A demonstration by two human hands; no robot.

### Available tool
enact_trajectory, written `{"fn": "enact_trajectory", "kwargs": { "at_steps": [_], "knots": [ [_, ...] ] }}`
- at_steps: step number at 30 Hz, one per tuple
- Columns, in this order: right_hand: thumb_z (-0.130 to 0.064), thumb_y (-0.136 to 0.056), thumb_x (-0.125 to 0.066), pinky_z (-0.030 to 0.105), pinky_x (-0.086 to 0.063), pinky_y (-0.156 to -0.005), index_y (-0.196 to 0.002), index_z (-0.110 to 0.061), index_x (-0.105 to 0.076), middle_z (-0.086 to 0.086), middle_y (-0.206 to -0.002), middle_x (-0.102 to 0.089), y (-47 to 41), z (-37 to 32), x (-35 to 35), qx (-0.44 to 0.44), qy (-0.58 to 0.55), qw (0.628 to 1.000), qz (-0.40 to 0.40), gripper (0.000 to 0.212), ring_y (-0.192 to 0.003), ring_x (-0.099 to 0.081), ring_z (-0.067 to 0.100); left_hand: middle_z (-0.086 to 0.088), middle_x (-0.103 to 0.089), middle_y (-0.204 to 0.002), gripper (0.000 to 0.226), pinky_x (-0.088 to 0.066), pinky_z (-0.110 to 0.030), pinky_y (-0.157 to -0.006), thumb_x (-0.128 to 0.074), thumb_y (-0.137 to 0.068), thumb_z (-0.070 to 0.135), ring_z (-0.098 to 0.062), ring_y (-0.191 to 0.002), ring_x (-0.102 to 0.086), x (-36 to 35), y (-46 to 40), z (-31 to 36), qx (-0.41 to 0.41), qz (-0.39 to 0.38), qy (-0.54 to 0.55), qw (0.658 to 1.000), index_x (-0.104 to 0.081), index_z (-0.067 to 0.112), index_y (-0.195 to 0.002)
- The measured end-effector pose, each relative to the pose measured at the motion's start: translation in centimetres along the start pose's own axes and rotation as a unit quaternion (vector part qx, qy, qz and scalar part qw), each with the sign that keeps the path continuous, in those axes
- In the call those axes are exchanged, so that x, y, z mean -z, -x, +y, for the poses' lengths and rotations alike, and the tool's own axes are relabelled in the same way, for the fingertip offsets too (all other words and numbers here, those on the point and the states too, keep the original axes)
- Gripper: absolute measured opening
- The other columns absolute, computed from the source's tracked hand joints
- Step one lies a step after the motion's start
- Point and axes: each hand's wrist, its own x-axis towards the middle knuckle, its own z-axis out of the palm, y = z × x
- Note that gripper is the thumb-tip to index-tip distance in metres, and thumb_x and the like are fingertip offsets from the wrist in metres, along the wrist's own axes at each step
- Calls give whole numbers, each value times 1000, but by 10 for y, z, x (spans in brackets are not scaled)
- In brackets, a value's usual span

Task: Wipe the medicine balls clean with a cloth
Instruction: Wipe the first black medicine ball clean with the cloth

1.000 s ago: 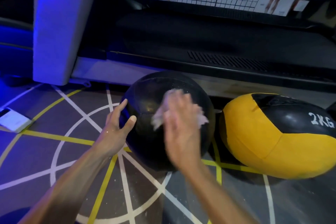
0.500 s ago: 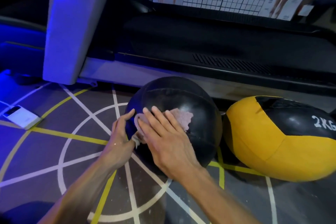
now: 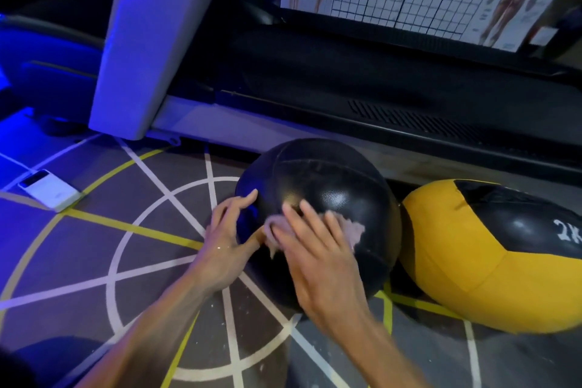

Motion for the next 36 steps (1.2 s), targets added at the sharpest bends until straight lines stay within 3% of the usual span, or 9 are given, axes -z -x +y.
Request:
{"fn": "enact_trajectory", "kwargs": {
  "at_steps": [5, 9, 12, 16, 19, 24, 27, 32, 36],
  "knots": [
    [-18, -87, -71, 41, -10, -129, -153, -22, -46, -1, -168, -27, 64, 0, -17, 53, -35, 998, 2, 70, -156, -22, 22, 25, -37, -137, 34, -32, -30, -119, -46, -100, 60, 10, -130, -42, 8, -4, 6, 28, -15, 82, 996, -42, 78, -129],
    [-19, -108, -40, 60, -45, -109, -156, -18, -40, -3, -170, -19, -7, 8, 35, -125, -251, 947, 157, 49, -151, -33, 35, 18, -42, -138, 49, -26, -37, -124, -31, -97, 66, 1, -141, -37, 12, -5, 21, 90, -40, 147, 984, -51, 55, -141],
    [-12, -100, -39, 56, -19, -126, -155, -23, -42, -1, -167, -26, -62, -6, 29, -124, -99, 982, 102, 56, -157, -14, 23, 12, -48, -145, 56, -30, -43, -121, -20, -90, 87, -9, -139, -44, 11, -9, 29, 137, -46, 182, 973, -58, 67, -126],
    [-28, -85, -62, 47, 10, -127, -136, -18, -65, 3, -150, -56, -5, -43, -31, 71, 92, 989, -89, 52, -148, -39, 24, 10, -46, -152, 66, -24, -45, -123, -14, -79, 96, -11, -142, -42, 10, -15, 28, 142, -47, 169, 974, -52, 72, -127],
    [-24, -89, -46, 39, -1, -128, -127, -24, -73, -4, -143, -62, 51, -33, -35, 91, 42, 988, -116, 46, -141, -49, 17, 11, -40, -157, 64, -20, -52, -125, -12, -80, 93, -13, -149, -32, 9, -14, 26, 134, -52, 168, 975, -49, 74, -129],
    [-4, -90, -53, 46, -39, -116, -132, -12, -66, 8, -141, -61, 8, -8, 31, -41, -158, 982, 99, 44, -136, -52, 23, 13, -41, -156, 54, -24, -55, -124, -9, -92, 85, -15, -149, -33, 12, -12, 32, 147, -57, 156, 975, -49, 76, -126],
    [2, -96, -42, 47, -35, -121, -143, -11, -57, 3, -153, -50, -22, 40, 51, -164, -174, 950, 201, 51, -148, -39, 16, 12, -41, -156, 52, -23, -54, -124, -11, -92, 83, -16, -148, -36, 11, -12, 35, 156, -56, 163, 973, -49, 75, -127],
    [12, -92, -48, 51, -22, -125, -149, -17, -51, 2, -162, -38, 26, 15, 0, -105, -97, 982, 122, 63, -153, -29, 19, 15, -41, -149, 55, -27, -51, -123, -19, -88, 89, -14, -144, -40, 8, -14, 26, 150, -21, 153, 976, -50, 72, -129],
    [5, -86, -50, 39, -17, -127, -154, -25, -39, -5, -168, -26, 76, 7, -5, -9, -47, 998, 40, 75, -155, -24, 16, 15, -46, -134, 31, -27, -32, -118, -36, -107, 49, 1, -130, -41, -3, -3, 23, 89, 38, 80, 992, -51, 41, -134]
  ]
}}
